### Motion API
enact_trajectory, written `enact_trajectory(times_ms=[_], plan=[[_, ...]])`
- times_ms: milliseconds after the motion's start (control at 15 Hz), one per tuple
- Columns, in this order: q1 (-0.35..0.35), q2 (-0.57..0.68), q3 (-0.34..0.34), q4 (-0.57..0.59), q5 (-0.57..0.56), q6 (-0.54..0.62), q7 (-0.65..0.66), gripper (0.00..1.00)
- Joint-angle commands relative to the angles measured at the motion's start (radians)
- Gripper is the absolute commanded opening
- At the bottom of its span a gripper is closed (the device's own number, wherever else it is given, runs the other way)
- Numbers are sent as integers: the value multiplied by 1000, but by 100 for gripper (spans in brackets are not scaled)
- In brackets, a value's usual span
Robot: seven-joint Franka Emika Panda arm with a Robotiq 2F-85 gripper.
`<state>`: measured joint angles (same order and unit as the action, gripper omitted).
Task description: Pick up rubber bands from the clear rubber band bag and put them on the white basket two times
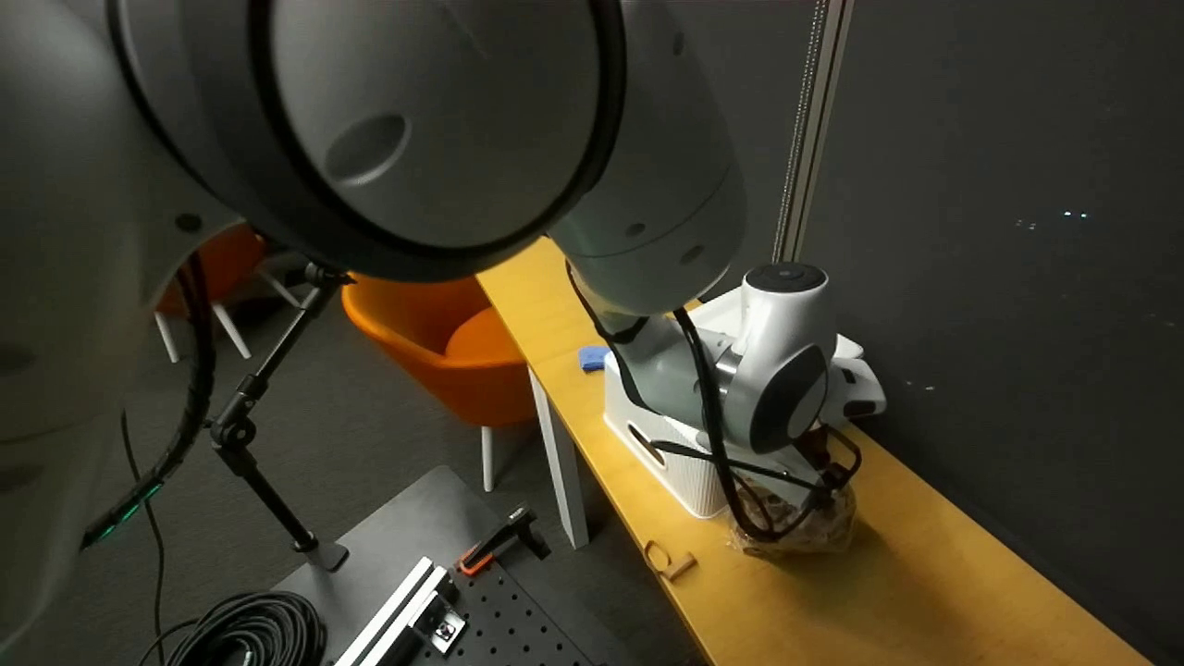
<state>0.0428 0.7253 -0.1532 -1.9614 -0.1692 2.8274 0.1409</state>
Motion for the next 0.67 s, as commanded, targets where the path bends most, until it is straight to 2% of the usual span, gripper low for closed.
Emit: enact_trajectory(times_ms=[0,467,600], plan=[[1,32,-19,29,11,19,-13,48],[-3,125,-14,85,9,19,-29,100],[-9,149,-10,104,11,23,-39,100]])
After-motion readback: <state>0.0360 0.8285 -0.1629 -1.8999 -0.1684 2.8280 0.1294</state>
